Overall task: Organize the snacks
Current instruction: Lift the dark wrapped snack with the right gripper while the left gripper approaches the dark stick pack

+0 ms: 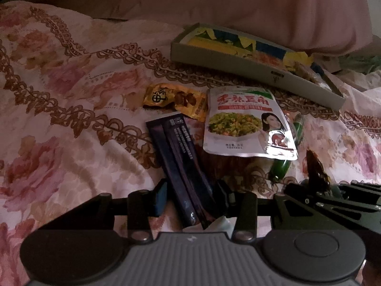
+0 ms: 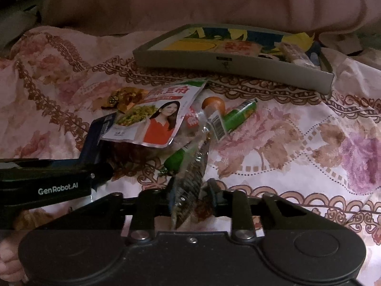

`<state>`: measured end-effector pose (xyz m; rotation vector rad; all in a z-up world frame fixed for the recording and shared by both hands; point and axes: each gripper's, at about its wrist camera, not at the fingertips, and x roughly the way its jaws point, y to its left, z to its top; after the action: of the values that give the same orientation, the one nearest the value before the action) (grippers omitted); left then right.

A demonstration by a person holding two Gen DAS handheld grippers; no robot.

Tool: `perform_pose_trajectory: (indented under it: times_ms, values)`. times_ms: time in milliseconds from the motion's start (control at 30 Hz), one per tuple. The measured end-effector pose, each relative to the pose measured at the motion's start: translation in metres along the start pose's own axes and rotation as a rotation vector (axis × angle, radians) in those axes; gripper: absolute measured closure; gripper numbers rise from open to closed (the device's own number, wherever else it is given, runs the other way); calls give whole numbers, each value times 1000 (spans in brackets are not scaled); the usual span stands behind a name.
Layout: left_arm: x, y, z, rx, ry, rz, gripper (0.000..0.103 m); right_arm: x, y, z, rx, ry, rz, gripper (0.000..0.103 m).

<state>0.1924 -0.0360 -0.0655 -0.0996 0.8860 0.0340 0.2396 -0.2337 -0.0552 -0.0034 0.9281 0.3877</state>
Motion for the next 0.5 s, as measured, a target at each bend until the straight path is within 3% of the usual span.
perform_pose_trajectory:
  times_ms: [133, 200, 333, 367, 500]
  values:
    - [-2, -1, -2, 0, 0, 9, 56, 1, 0, -1, -8, 3, 1, 66]
    - [-2, -2, -2, 6, -3, 14, 56, 2, 1, -2, -14, 9, 14, 58]
    - [-2, -6, -5, 35, -12, 34, 56, 1, 3, -4, -22, -1, 15, 57]
    - [-3, -7, -5, 38, -13, 38, 56, 2, 3, -6, -25, -8, 12, 59]
    - [-4, -8, -6, 34, -10, 46, 57, 0, 11, -10, -86, -28, -29, 82]
